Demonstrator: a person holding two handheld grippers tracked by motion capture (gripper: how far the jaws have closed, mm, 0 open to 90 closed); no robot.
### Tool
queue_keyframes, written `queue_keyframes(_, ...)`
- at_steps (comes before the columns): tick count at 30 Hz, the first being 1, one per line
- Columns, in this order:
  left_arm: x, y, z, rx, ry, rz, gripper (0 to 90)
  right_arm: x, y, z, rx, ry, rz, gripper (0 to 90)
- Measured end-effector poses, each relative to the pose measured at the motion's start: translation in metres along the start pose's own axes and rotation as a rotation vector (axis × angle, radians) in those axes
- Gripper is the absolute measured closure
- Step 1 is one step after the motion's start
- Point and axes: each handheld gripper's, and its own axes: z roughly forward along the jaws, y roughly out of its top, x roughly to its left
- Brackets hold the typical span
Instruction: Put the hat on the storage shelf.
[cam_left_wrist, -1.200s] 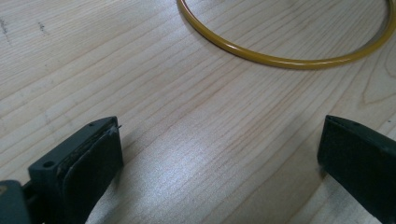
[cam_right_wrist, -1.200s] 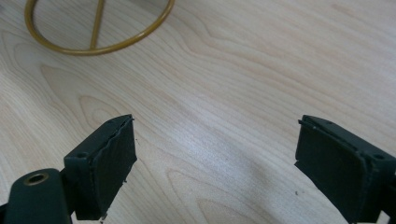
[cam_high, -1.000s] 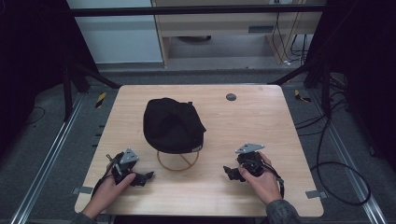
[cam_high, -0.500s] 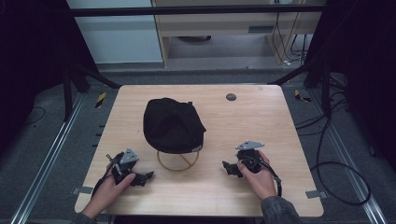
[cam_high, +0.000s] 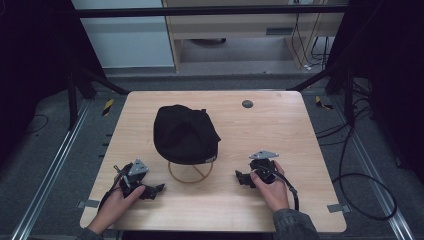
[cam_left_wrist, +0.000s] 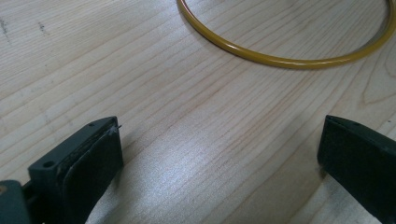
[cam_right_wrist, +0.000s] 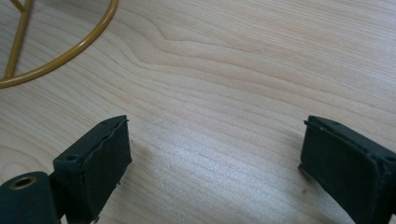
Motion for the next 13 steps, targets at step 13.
queue_keyframes(13,-0.0005,-0.0002,-0.0003,0.000,0.002,0.001,0.0,0.0099,-0.0080,-0.0012,-0.005,-0.067,-0.040,5.1)
